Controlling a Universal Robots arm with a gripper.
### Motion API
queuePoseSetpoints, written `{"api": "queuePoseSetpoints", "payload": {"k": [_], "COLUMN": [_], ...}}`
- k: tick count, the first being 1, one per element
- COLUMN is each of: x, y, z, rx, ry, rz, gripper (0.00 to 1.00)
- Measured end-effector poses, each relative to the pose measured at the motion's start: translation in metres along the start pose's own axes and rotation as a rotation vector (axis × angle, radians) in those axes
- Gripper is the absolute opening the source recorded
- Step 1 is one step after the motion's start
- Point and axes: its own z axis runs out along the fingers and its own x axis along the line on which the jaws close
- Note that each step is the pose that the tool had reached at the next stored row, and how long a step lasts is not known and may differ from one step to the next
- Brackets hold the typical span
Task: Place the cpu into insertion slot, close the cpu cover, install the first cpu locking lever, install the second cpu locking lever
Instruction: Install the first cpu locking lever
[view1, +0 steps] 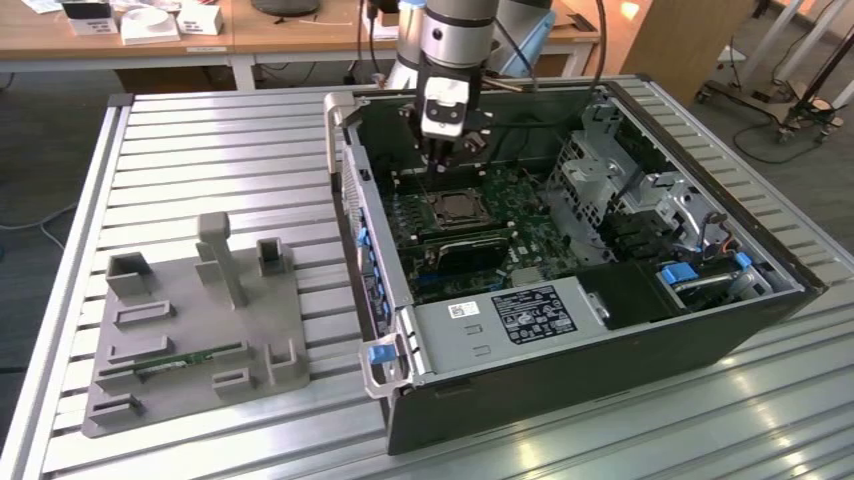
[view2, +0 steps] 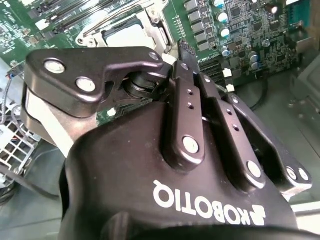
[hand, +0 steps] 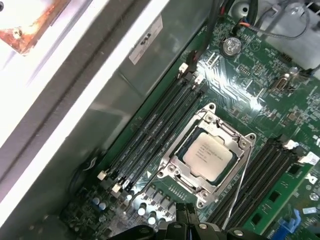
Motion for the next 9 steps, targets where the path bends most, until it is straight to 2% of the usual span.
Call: {"api": "queuePoseSetpoints", "payload": {"k": [2,4,9], "x": [-0.0001,-0.0001,0.0], "y": [-0.0001,-0.0001,0.0], "z": [-0.0042,-0.0044,-0.0044], "rx": [-0.0002,-0.0007,-0.0025], "ry": [-0.0003,-0.0004,-0.001], "rz": [-0.001,-0.014,-0.104], "gripper": [0.1,0.1,0.1]}}
